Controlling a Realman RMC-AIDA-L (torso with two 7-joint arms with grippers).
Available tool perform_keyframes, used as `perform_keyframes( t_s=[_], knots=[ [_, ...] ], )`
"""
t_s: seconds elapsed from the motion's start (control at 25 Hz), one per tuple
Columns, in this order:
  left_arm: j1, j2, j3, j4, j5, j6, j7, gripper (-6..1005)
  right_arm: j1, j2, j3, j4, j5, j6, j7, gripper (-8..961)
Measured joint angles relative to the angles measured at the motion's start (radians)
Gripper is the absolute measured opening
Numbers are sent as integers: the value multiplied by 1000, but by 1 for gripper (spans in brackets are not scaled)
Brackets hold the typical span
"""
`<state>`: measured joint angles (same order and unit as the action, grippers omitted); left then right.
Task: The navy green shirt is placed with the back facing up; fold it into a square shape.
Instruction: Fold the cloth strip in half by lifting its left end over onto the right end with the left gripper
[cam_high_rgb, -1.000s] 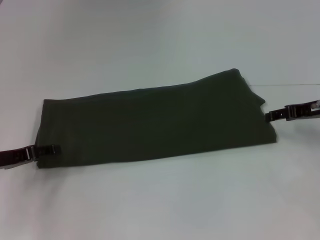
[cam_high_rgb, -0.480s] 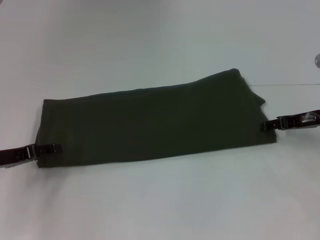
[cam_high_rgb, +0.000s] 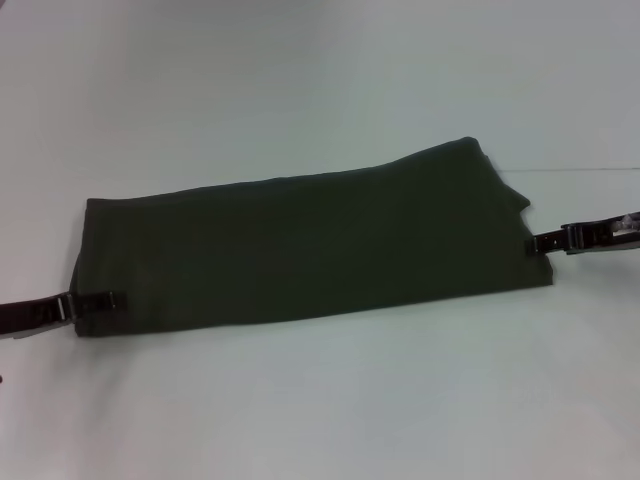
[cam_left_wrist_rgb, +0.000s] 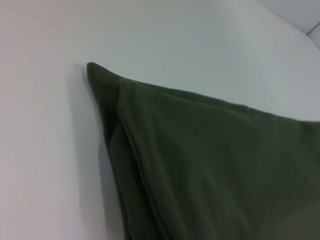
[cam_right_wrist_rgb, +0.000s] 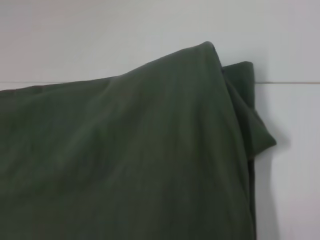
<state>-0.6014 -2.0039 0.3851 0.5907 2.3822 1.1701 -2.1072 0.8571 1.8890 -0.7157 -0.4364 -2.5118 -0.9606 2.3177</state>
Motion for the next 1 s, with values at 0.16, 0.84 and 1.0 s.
perform_keyframes(
  t_s=[0.16, 0.84, 1.0],
  knots=[
    [0, -2, 38, 0, 0, -16, -7, 636, -2, 0, 3, -2, 0, -4, -3, 716],
    [-9, 2, 51, 3, 35, -51, -63, 371, -6, -3, -3, -11, -2, -9, -7, 715],
    [-15, 3, 56, 3, 67, -66, -90, 333, -6, -4, -4, -13, -4, -17, -5, 715]
  ],
)
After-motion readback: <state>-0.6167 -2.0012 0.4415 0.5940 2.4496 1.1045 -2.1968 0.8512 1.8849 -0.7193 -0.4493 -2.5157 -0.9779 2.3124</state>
